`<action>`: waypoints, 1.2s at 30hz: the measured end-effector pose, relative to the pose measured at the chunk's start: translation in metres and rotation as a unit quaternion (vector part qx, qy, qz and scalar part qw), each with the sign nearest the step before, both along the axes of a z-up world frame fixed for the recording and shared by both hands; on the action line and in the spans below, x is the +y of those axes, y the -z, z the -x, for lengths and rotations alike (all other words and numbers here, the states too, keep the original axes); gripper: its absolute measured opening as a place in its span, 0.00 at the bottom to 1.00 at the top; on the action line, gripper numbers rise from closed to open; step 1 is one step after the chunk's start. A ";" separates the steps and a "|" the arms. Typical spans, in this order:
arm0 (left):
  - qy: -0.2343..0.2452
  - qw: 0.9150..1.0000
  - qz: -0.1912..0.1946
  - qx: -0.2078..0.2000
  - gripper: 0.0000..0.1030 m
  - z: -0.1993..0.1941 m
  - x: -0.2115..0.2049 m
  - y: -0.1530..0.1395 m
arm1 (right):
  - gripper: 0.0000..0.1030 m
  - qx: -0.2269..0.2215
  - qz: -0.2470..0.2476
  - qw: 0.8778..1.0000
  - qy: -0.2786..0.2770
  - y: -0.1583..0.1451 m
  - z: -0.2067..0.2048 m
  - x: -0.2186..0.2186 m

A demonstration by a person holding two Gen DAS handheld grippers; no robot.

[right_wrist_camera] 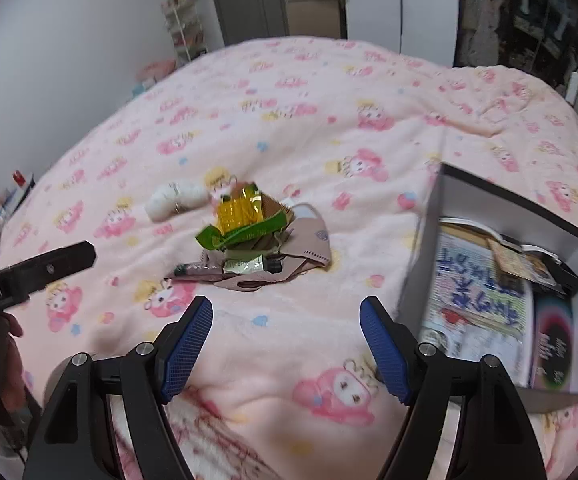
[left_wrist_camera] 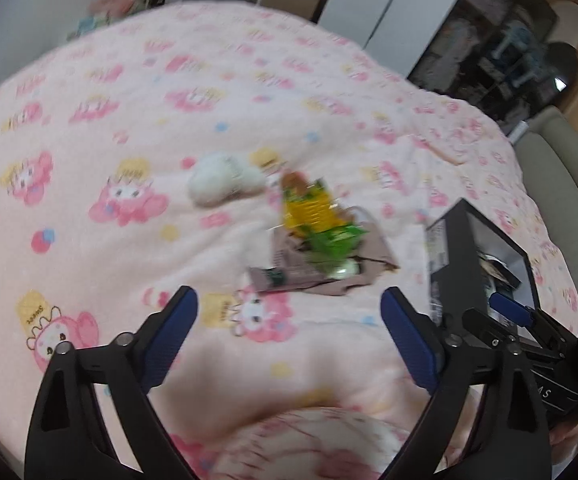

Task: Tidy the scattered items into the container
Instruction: 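Grasp the grey-pink tube from the pile with the left gripper, then carry the tube toward the black box with the left gripper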

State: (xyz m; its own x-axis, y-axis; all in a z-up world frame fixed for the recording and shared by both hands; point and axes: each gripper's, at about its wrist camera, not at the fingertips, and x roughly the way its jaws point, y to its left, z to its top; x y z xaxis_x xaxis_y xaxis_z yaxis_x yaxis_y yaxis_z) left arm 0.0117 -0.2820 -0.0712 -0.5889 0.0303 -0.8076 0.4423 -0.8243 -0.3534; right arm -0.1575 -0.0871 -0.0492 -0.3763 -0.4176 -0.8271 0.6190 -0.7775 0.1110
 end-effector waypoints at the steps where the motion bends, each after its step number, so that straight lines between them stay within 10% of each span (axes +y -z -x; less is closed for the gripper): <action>1: -0.001 1.000 -0.010 -0.005 0.83 0.002 -0.008 0.008 | 0.69 -0.003 -0.003 1.000 -0.004 0.005 0.004 -0.006; 7: 0.004 0.998 -0.047 -0.039 0.63 0.024 -0.033 0.055 | 0.44 -0.030 -0.019 0.999 -0.032 0.042 0.034 -0.043; 22: 0.049 0.967 -0.235 -0.080 0.67 0.071 -0.053 0.139 | 0.43 -0.133 -0.016 0.991 -0.028 0.116 0.085 -0.082; 26: 0.049 0.968 -0.232 -0.081 0.43 0.071 -0.051 0.135 | 0.42 -0.159 0.002 0.986 -0.043 0.117 0.084 -0.091; 36: 0.080 0.978 -0.188 -0.049 0.42 0.047 -0.021 0.069 | 0.40 -0.132 0.049 0.990 -0.021 0.057 0.043 -0.038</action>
State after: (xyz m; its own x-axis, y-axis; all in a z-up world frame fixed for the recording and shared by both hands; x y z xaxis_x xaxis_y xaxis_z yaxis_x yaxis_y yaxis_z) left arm -0.0356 -0.3030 -0.1400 -0.4735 0.4206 -0.7739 0.3648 -0.7061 -0.6069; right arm -0.2007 -0.1254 -0.1065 -0.1325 -0.5123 -0.8485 0.5903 -0.7285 0.3477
